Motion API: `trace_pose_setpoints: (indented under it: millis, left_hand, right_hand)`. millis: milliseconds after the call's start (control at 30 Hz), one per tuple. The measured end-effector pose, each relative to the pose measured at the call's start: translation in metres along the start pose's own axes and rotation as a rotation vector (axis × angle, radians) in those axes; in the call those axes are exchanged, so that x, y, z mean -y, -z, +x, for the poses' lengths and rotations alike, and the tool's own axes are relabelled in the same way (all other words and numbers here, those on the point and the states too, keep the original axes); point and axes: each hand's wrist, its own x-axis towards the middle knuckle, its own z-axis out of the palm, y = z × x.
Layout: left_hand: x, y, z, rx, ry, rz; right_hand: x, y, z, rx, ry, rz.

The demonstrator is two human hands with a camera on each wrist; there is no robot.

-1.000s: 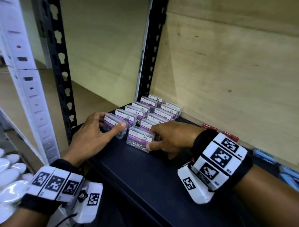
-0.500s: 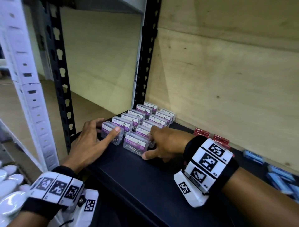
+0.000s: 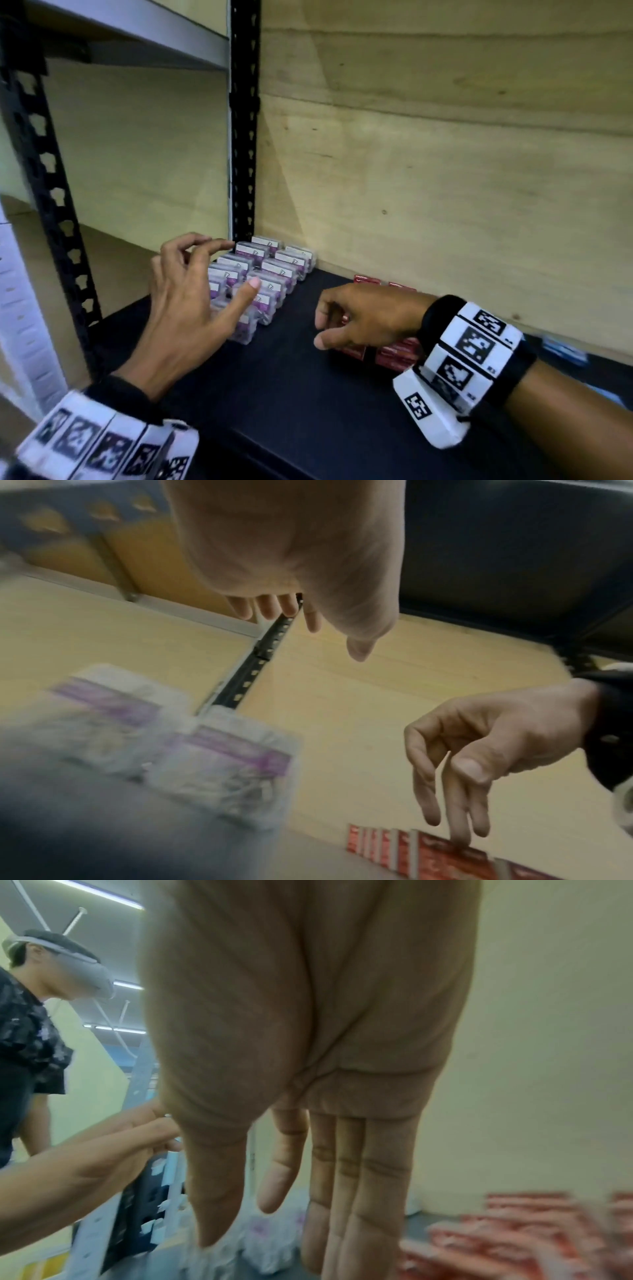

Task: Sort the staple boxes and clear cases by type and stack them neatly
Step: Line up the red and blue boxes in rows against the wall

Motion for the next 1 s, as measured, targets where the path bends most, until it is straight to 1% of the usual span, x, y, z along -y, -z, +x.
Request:
trace_pose_setpoints:
  millis: [200,300,367,500,633,800,933,1000]
  left_hand:
    - [-0.066,-0.030,0.022,0.063,-0.143,-0.055]
    - [-0.101,-0.047,0.031,0.125,-0.216,-0.058]
    - [-0.121,-0.055,0.036,0.195,-0.266,-0.033]
    - [-0.160,-0.072,0.047,0.385,-0.382,0.056]
    - [-0.194,-0.095,0.060,0.531,-0.480,0.135]
    - [-0.225,-0.131,0.075,0.786,-0.552,0.269]
    - [-0.243,-0.162,0.089,0.934,-0.600,0.400]
    - [-0.249,-0.176,0.097,1.021,-0.585,0.415]
  right_hand:
    - [-0.057,0.023,-0.054,-0.067,-0.151,0.071]
    - [-0.086,0.033,-0.090,-0.121,-0.250,0.092]
    - [-0.102,0.039,-0.111,-0.131,-0.316,0.081]
    - [-0.135,0.046,-0.149,-0.120,-0.467,0.035]
    - [-0.166,0.049,-0.174,-0.131,-0.609,0.027]
    - [-0.202,0.043,-0.178,-0.150,-0.725,0.024]
    - [-0.216,0.034,-0.167,-0.102,-0.735,0.035]
    - [-0.222,0.032,-0.158,-0.051,-0.721,0.018]
